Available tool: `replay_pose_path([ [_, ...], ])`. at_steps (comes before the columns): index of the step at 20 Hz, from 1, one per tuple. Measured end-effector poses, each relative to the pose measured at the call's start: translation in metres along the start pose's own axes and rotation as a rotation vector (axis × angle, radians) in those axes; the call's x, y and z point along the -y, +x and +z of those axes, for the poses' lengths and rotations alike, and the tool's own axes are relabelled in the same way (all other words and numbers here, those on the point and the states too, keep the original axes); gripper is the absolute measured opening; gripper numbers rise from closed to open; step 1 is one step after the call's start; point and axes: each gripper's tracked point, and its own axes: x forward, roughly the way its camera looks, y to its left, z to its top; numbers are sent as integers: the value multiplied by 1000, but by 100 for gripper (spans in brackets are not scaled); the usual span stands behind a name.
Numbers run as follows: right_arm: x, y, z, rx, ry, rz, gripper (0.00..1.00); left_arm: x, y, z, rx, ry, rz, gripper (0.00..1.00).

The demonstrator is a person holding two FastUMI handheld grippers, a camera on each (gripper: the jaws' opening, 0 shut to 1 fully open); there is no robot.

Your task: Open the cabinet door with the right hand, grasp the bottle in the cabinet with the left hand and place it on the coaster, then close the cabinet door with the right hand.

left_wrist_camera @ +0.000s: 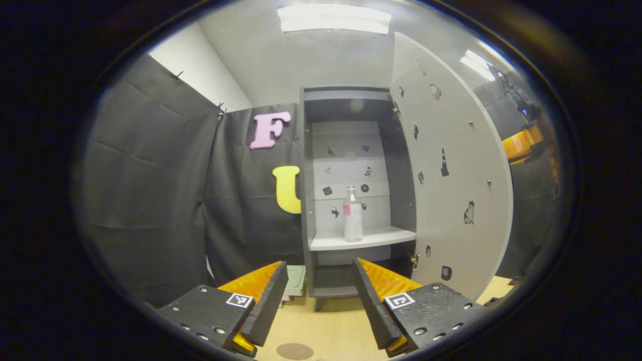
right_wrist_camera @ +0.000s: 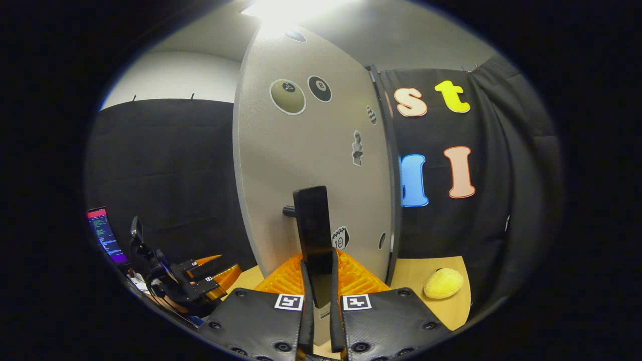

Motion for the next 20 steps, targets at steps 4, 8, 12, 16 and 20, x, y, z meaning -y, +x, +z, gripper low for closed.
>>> replay_pose_path([
  [4, 17, -3, 2, 13, -23, -57, 14, 26, -9, 0, -3, 0, -10, 80],
  [8, 26, -2, 4, 39, -9, -82, 14, 41, -19, 4, 0, 13, -1, 77],
  [12, 24, 1, 6, 63, 8, -57, 14, 46, -25, 12, 9, 37, 12, 77],
  [16, 21, -14, -1, 49, 5, -24, 18, 52, -17, 27, 19, 40, -3, 77],
  [20, 45, -31, -11, 36, -28, -126, 30, 64, 14, 36, 24, 43, -43, 77],
])
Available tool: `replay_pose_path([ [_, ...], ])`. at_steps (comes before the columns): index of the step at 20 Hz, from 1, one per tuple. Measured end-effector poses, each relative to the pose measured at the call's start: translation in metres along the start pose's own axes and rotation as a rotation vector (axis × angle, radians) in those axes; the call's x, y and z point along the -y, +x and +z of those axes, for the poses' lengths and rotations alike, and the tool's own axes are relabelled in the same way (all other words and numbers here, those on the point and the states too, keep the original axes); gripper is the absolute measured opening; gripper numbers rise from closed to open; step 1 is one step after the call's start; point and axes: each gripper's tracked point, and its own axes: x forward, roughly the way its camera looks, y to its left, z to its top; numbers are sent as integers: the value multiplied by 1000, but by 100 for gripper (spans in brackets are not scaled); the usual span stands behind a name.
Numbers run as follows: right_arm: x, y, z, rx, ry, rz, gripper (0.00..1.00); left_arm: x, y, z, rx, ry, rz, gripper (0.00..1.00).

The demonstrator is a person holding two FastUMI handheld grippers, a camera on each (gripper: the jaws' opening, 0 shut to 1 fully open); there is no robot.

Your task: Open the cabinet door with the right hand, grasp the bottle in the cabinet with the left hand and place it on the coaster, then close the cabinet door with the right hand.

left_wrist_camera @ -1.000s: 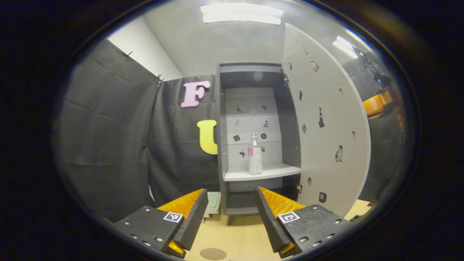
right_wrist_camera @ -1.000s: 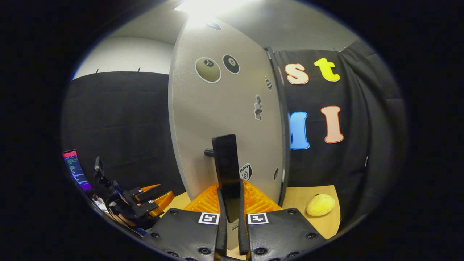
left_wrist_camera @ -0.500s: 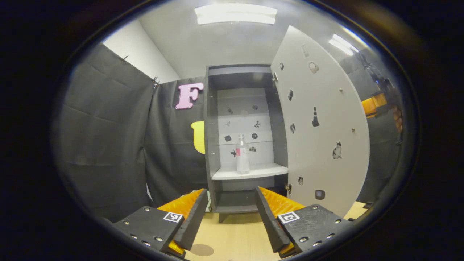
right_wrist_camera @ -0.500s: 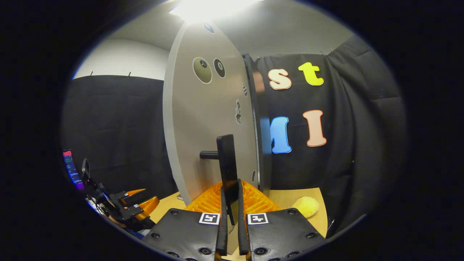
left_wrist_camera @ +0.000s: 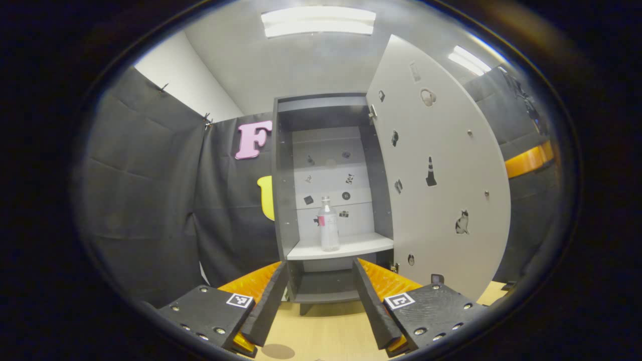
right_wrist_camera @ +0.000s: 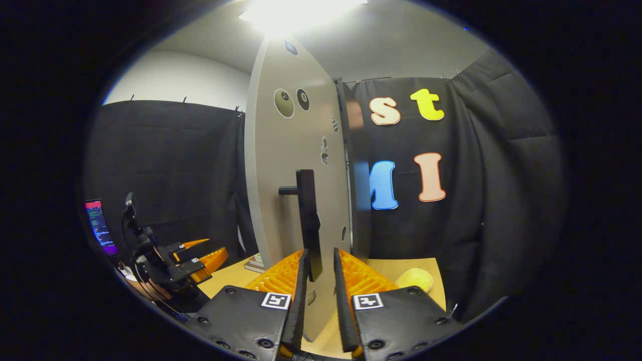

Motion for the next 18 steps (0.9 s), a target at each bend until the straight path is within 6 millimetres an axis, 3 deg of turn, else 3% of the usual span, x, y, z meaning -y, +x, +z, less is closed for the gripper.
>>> replay_pose_path([
  [3, 26, -10, -10, -10, 2, -90, 65, 17, 25, 9, -5, -32, -60, 80],
  [4, 37, -13, -15, -5, 1, -138, 89, 20, 33, 13, -6, -43, -79, 80],
  [5, 50, -16, -17, 2, -5, -193, 100, 22, 44, 17, -1, -53, -92, 77],
  [7, 77, -19, -21, 9, -10, -291, 94, 24, 67, 25, 5, -63, -114, 77],
  [8, 86, -18, -24, 7, -7, -327, 98, 23, 81, 28, 2, -63, -123, 80],
  [9, 94, -19, -28, 7, -1, -357, 94, 22, 95, 28, -4, -64, -131, 80],
  [12, 120, -18, -40, -9, 15, -429, 98, 16, 135, 30, -18, -71, -141, 77],
  [13, 128, -18, -44, -12, 19, -457, 94, 15, 149, 30, -23, -79, -145, 80],
  [18, 149, -6, -67, -55, 51, -540, 98, 5, 215, 28, -36, -97, -165, 77],
])
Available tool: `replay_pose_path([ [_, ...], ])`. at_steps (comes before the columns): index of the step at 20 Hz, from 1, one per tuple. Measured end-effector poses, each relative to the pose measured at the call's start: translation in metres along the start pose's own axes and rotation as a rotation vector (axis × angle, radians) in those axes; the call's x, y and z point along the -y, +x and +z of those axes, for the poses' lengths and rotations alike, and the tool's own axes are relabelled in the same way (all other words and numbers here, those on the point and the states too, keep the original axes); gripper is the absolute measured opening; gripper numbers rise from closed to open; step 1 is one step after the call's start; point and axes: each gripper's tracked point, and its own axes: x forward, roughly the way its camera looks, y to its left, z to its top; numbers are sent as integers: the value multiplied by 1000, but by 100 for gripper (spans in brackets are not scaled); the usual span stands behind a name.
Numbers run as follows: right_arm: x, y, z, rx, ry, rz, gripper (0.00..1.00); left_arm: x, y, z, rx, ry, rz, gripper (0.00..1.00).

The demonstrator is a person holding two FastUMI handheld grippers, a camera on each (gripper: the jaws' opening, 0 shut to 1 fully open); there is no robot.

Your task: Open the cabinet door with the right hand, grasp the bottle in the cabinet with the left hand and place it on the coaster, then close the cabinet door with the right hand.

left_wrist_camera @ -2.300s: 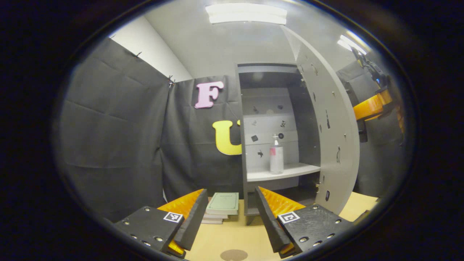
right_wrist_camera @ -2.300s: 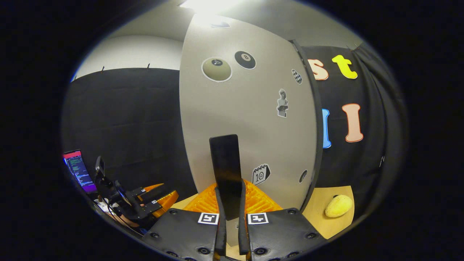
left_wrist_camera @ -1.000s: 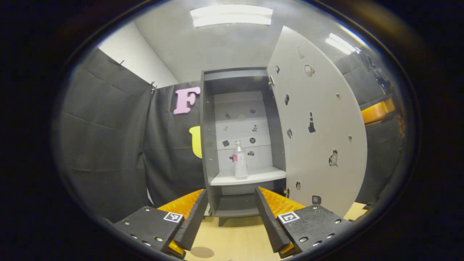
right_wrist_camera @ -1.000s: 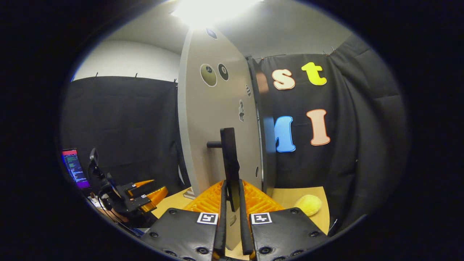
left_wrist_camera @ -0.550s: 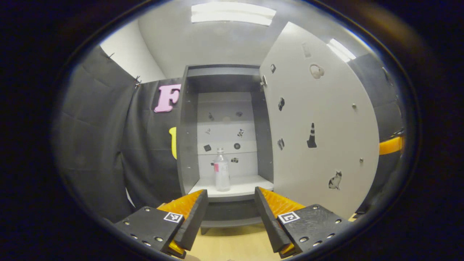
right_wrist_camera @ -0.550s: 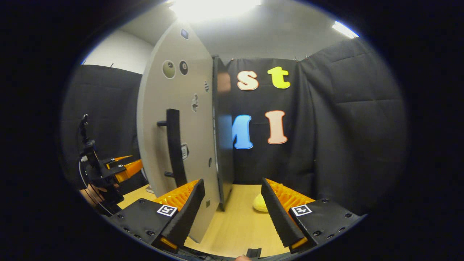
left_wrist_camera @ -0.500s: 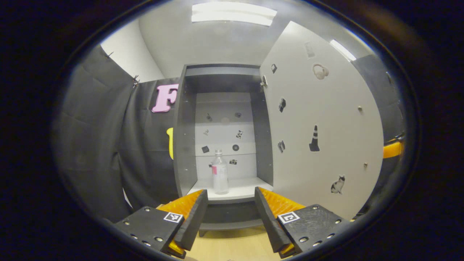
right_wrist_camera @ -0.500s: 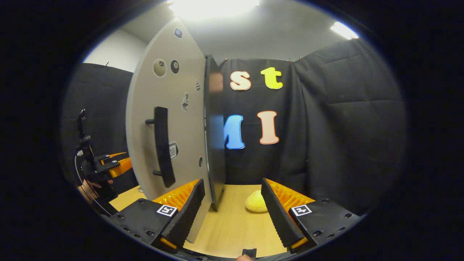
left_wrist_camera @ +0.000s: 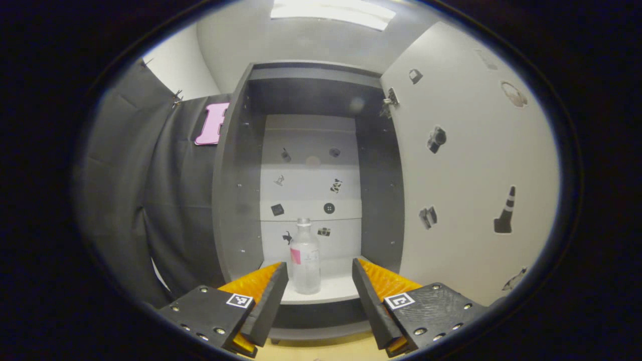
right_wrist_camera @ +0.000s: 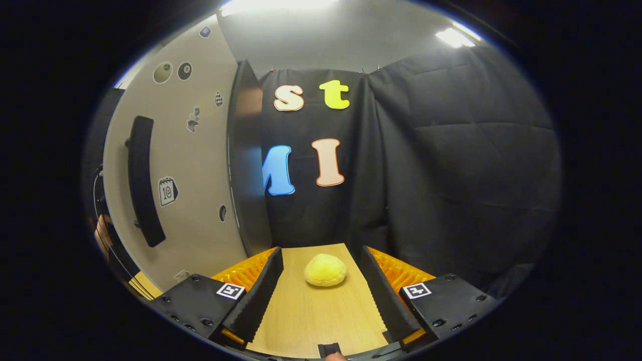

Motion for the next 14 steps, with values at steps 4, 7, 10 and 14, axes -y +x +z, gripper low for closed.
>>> replay_pose_path([
  [4, 4, 12, -11, -29, 4, -50, 99, -6, 43, -11, -12, 1, -25, 77],
  [7, 9, 21, -16, -43, -11, -95, 94, -8, 74, -22, -21, -9, -36, 77],
  [10, 13, 28, -22, -60, -6, -127, 99, -14, 99, -28, -22, -8, -31, 77],
  [14, 18, 37, -32, -90, 4, -162, 95, -26, 126, -40, -39, -6, -16, 79],
])
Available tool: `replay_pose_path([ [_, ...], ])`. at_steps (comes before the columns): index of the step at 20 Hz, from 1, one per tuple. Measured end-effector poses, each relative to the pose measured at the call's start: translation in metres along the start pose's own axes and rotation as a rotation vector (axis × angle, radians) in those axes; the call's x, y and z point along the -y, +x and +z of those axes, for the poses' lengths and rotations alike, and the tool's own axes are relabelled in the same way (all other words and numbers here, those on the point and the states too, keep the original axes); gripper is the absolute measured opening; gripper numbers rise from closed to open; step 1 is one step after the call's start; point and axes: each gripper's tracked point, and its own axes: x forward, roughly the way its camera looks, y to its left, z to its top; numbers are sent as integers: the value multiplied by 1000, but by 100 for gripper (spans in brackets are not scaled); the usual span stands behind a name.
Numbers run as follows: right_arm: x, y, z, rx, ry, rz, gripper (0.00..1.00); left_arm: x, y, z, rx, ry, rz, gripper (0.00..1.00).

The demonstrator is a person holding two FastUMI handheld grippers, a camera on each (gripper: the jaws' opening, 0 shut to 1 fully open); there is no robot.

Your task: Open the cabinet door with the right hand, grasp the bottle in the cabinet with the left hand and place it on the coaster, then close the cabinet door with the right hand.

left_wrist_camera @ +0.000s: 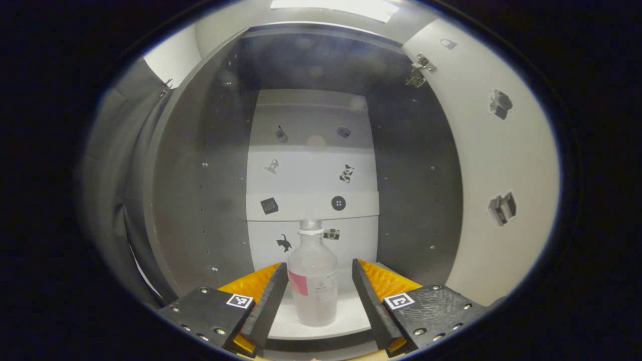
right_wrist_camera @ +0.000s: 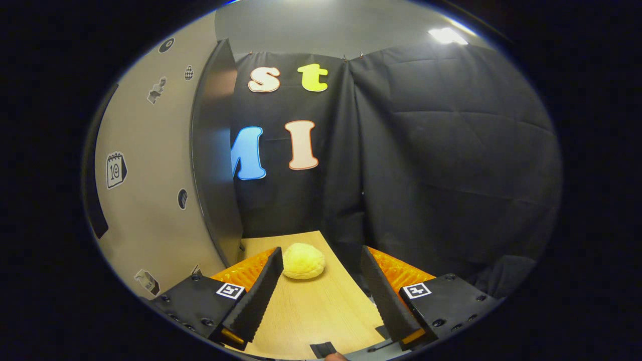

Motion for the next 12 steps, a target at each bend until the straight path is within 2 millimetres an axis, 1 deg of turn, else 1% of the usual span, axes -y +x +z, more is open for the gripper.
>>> replay_pose_path([
  [1, 0, 2, -2, -6, 2, -6, 99, -1, 6, -5, -11, -7, -1, 77],
  [2, 0, 4, -4, -12, 3, -12, 98, -2, 11, -10, -22, -11, -5, 79],
  [3, 0, 6, -5, -17, 4, -17, 98, -2, 17, -16, -34, -11, -9, 79],
  [4, -1, 8, -6, -23, 5, -20, 98, -2, 21, -20, -43, -8, -11, 77],
  [6, -2, 13, -7, -30, 3, -24, 98, -4, 27, -26, -56, 3, -7, 77],
  [7, -3, 14, -7, -32, 1, -25, 99, -5, 33, -31, -63, 9, -5, 77],
  [8, -5, 16, -9, -35, -2, -23, 99, -7, 38, -34, -71, 12, -4, 80],
  [9, -6, 18, -9, -38, -7, -22, 99, -8, 43, -38, -82, 18, -2, 79],
  [10, -7, 19, -9, -42, -12, -21, 99, -8, 44, -42, -92, 26, -3, 77],
  [11, -7, 20, -11, -44, -17, -21, 99, -9, 45, -42, -93, 34, 2, 77],
  [12, -7, 19, -13, -45, -20, -20, 95, -10, 45, -38, -82, 35, 7, 80],
])
